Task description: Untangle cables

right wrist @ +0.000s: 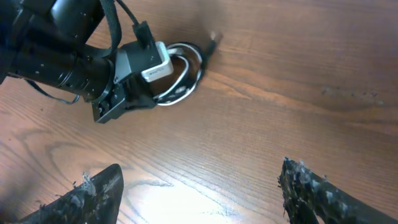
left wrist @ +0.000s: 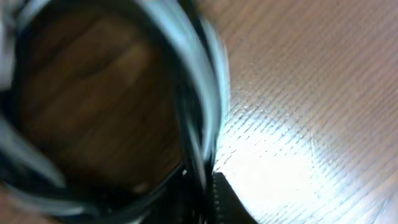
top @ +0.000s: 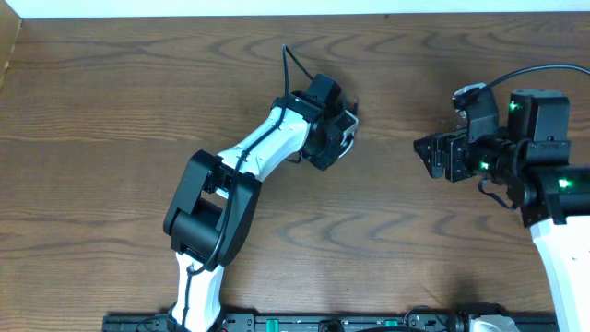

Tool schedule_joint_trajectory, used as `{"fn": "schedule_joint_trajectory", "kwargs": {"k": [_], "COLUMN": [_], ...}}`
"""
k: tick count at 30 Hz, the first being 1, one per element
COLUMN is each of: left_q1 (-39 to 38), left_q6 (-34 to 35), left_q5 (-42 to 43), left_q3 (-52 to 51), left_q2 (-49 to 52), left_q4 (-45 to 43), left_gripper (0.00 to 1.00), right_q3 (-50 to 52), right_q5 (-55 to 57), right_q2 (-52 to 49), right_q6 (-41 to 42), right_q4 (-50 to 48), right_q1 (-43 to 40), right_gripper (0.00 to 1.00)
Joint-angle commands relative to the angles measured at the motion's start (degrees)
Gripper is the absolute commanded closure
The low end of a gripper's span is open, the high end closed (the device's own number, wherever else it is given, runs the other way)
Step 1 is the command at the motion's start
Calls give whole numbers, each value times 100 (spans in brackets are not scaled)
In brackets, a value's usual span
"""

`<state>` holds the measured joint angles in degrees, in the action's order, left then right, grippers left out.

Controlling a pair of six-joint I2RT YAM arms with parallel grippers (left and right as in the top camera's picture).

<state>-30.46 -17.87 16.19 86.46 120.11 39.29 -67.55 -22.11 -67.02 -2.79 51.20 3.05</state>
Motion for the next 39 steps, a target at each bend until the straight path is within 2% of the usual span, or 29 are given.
{"fn": "schedule_joint_trajectory", "kwargs": {"k": [1, 6, 9, 16, 22, 31, 39], "left_q1": [22, 133, 219, 396, 420, 420, 420], "left_q6": [302, 1508, 2006, 2343, 2581, 3720, 4092], "left_q5": [-63, 28, 428, 1561, 2435, 2514, 2190], "left_q3": [-70, 295, 348, 348, 345, 339, 326], "left_q2": [37, -444, -960, -2052, -2229, -2162, -2162], "left_q4": [52, 269, 236, 269, 328, 229, 146], "left_gripper": [92, 93, 92, 93, 92, 92, 92], "right_q3": [-101, -101, -101, -101, -101, -101, -101], "right_q5": [-42, -273, -468, -577, -1172, -935, -879], "right_q2": [-24, -39, -76, -457, -905, -1298, -1843], "right_q6": [-50, 28, 382, 1714, 2181, 3464, 4310], "right_q4": [-2, -120, -304, -752, -1268, -1661, -1906], "right_q1": [28, 39, 42, 46, 216, 669, 940], "right_gripper": [22, 22, 26, 28, 31, 31, 32]}}
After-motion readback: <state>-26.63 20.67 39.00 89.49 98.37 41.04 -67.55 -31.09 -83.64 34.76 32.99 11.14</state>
